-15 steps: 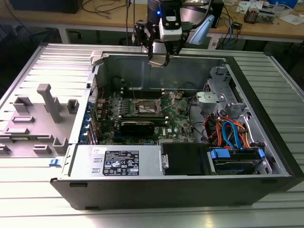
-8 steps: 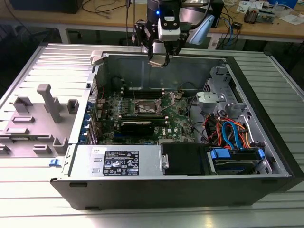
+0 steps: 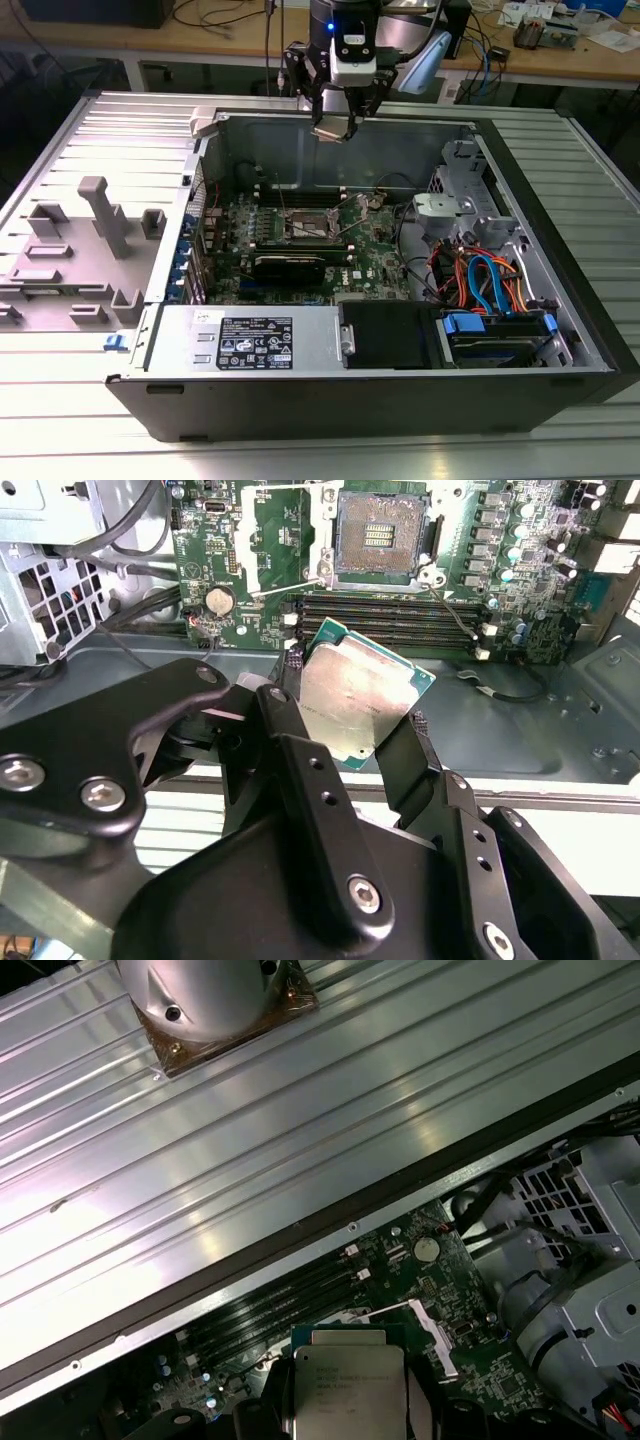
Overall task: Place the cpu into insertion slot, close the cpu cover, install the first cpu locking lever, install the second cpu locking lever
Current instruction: 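Place the cpu into insertion slot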
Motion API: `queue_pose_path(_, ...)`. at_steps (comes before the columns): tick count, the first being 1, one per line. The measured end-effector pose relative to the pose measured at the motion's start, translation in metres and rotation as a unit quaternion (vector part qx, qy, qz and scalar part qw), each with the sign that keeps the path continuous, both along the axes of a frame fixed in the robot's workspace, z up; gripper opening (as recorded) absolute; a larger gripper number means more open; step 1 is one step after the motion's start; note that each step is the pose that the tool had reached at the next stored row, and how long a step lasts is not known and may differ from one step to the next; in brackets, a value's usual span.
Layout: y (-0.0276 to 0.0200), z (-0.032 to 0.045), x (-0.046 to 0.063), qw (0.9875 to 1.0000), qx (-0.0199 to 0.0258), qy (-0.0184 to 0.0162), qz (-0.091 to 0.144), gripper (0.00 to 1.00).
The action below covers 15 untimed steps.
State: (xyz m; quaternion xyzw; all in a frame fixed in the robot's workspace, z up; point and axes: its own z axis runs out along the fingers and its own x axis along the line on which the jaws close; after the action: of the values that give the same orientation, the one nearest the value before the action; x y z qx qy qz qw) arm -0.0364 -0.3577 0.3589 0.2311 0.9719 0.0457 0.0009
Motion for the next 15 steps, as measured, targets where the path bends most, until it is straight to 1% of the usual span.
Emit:
queue_pose_path(10, 0.0000, 0.0000, 0.0000, 1.0000, 0.0000, 0.0000, -0.001, 0.55)
queue_pose_path(15, 0.0000, -0.0004, 0.0000, 0.9998, 0.0000, 0.0000, -0.018, 0.55)
